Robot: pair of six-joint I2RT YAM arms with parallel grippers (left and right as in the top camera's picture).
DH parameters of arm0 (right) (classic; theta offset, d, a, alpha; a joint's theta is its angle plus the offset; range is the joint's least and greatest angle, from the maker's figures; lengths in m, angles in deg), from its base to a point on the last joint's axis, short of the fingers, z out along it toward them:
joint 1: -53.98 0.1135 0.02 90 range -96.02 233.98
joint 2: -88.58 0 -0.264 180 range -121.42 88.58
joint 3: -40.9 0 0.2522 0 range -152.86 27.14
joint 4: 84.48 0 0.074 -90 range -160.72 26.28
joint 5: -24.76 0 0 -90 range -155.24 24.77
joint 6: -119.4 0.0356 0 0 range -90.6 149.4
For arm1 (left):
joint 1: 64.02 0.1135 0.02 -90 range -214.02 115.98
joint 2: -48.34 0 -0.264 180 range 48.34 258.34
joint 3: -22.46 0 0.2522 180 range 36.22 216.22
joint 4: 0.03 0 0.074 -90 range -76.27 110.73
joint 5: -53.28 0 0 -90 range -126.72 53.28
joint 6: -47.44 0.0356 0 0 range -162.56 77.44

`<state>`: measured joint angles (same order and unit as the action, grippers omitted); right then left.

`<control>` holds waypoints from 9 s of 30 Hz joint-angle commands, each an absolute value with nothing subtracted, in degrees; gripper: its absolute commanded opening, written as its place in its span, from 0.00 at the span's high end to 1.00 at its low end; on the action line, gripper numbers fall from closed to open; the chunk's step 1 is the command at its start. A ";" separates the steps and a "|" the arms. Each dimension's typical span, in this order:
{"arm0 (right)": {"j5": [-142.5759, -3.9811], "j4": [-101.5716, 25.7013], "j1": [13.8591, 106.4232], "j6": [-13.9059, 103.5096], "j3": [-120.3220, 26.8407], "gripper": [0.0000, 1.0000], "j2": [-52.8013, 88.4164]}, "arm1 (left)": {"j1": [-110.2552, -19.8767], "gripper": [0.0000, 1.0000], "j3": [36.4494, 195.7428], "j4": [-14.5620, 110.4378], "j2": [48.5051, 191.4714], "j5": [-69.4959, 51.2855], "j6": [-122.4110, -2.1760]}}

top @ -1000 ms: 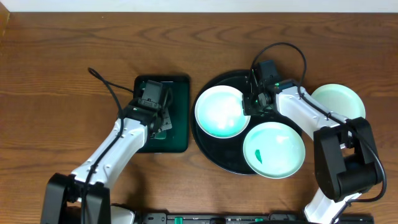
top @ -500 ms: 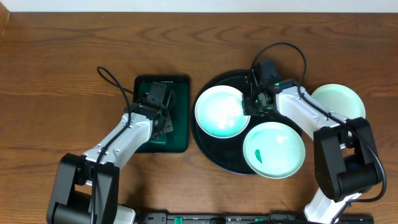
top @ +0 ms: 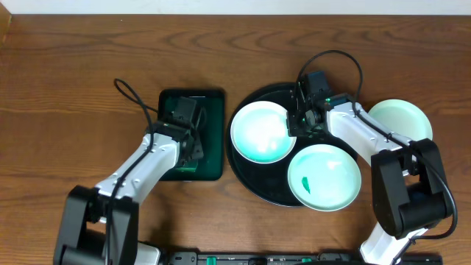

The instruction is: Clean dirty plates on tray and stack at the side

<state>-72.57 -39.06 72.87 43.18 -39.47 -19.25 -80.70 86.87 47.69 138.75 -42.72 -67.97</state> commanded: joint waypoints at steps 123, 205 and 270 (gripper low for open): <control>-71.04 -43.72 73.05 39.56 -36.22 0.99 -10.42 | -53.16 0.19 97.26 59.97 122.43 -43.42 -67.68; -56.63 -61.03 91.98 63.66 -40.30 0.99 -4.83 | -53.16 0.19 97.26 59.97 122.43 -43.42 -67.68; -29.07 -113.86 113.33 -34.12 -40.33 0.99 -15.32 | -53.16 0.19 97.26 59.97 122.43 -43.42 -67.68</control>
